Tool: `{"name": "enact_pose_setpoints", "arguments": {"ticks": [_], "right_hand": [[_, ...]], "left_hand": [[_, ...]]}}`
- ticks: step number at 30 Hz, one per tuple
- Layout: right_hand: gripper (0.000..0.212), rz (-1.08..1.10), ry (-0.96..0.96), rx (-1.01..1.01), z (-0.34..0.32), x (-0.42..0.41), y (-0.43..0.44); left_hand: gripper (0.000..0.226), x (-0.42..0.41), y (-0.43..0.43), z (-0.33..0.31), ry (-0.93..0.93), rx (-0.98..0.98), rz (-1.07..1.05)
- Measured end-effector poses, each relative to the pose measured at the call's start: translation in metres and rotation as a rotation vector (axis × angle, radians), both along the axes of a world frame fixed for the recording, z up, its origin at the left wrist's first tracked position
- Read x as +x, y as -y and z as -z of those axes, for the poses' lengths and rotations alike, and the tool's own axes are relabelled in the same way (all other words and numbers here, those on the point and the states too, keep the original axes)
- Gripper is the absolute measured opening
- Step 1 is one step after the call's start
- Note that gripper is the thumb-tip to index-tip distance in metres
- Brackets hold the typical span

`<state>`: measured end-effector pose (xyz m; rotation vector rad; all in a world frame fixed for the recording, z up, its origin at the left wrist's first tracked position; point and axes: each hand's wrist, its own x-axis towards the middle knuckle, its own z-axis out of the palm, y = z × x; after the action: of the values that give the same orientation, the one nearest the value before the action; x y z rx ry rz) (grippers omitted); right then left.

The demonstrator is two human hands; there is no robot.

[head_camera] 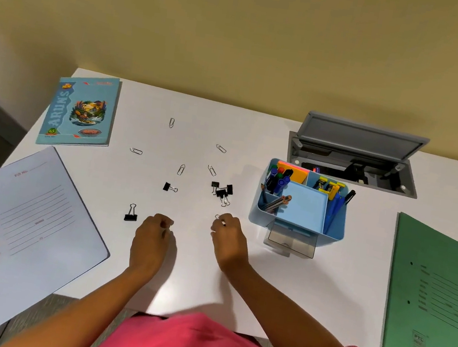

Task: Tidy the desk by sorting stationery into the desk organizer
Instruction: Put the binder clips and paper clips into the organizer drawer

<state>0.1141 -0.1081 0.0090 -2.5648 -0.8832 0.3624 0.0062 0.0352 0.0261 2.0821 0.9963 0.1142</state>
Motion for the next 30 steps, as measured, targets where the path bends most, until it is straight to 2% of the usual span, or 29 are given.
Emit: {"name": "enact_pose_setpoints", "arguments": {"ticks": [5,10,14,17,21,26,30], "right_hand": [[0.019,0.029,0.066,0.012,0.001,0.0,0.012],[0.026,-0.004,0.214,0.235,-0.037,-0.003,0.036],[0.016,0.12,0.349,0.36,-0.061,0.0,0.073],[0.011,0.18,0.418,0.375,-0.067,0.007,0.101],[0.008,0.259,0.417,0.391,-0.066,0.018,0.123],[0.016,0.283,0.356,0.403,-0.057,0.024,0.129],[0.016,0.324,0.341,0.428,-0.055,0.024,0.127]], "left_hand": [[0.024,-0.007,-0.002,0.001,0.006,0.008,-0.008],[0.019,-0.01,-0.008,-0.002,0.006,0.062,-0.042],[0.021,-0.014,-0.018,-0.007,-0.127,0.48,0.066],[0.038,-0.014,-0.023,-0.01,-0.163,0.585,0.068],[0.053,-0.01,-0.025,-0.008,-0.251,0.522,-0.06],[0.075,-0.001,-0.03,-0.003,-0.394,0.312,-0.257],[0.078,0.003,-0.035,0.001,-0.417,0.266,-0.287]]}}
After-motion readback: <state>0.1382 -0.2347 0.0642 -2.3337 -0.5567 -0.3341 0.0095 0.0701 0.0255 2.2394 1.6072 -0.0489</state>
